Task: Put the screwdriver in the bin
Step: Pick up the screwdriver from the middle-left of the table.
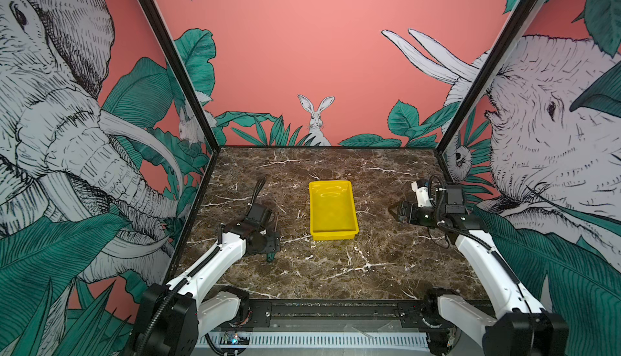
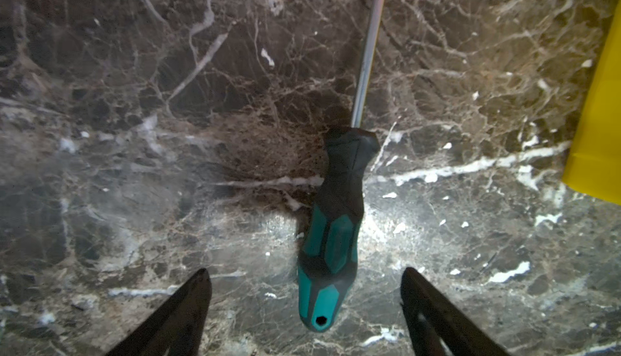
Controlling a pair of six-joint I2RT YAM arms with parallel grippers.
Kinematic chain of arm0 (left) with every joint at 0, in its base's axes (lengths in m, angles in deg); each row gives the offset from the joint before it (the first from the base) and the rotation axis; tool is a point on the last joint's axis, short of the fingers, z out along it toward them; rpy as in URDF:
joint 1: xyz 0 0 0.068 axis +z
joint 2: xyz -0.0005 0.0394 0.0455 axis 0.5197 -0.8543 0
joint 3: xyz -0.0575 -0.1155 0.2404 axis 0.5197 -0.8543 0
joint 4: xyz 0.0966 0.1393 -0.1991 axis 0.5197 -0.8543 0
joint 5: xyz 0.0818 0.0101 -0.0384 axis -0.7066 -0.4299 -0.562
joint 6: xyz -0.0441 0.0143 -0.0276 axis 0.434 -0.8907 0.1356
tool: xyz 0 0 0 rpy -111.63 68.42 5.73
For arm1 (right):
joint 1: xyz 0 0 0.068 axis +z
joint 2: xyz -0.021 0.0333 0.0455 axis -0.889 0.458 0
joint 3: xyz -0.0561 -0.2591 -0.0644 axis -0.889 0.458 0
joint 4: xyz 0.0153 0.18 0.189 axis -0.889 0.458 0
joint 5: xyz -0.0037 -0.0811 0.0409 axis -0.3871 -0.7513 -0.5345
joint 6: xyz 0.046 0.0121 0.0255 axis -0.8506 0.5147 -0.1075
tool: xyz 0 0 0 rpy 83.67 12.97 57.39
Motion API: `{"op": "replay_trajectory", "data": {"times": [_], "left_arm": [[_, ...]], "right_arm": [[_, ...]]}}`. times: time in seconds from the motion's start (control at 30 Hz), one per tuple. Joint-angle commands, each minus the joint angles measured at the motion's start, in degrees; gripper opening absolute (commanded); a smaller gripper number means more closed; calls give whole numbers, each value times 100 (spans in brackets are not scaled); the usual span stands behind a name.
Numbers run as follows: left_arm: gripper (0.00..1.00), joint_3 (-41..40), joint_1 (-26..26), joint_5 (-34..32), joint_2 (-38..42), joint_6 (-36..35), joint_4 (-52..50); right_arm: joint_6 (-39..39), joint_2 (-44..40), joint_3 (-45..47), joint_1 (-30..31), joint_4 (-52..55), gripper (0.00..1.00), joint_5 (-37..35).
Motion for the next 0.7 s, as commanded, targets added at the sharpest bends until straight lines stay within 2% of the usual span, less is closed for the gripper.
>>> {"op": "replay_trajectory", "data": {"times": [0.0,0.13,0.2,0.4,0.47,0.67], "left_arm": [[85,-68,-142,-160,-122,219,303],[80,-3,-333,-344,-416,194,415],[72,7,-372,-421,-574,170,474],[67,-2,-382,-515,-975,129,661],[60,33,-380,-520,-1085,128,721],[51,98,-388,-642,-1369,146,884]], "right_arm": [[219,99,121,-1,136,99,545],[264,96,197,-4,101,99,471],[286,63,201,-5,101,99,419],[309,-104,279,2,153,99,278],[281,-129,303,-3,184,99,184],[299,-174,292,-2,282,99,90]]}}
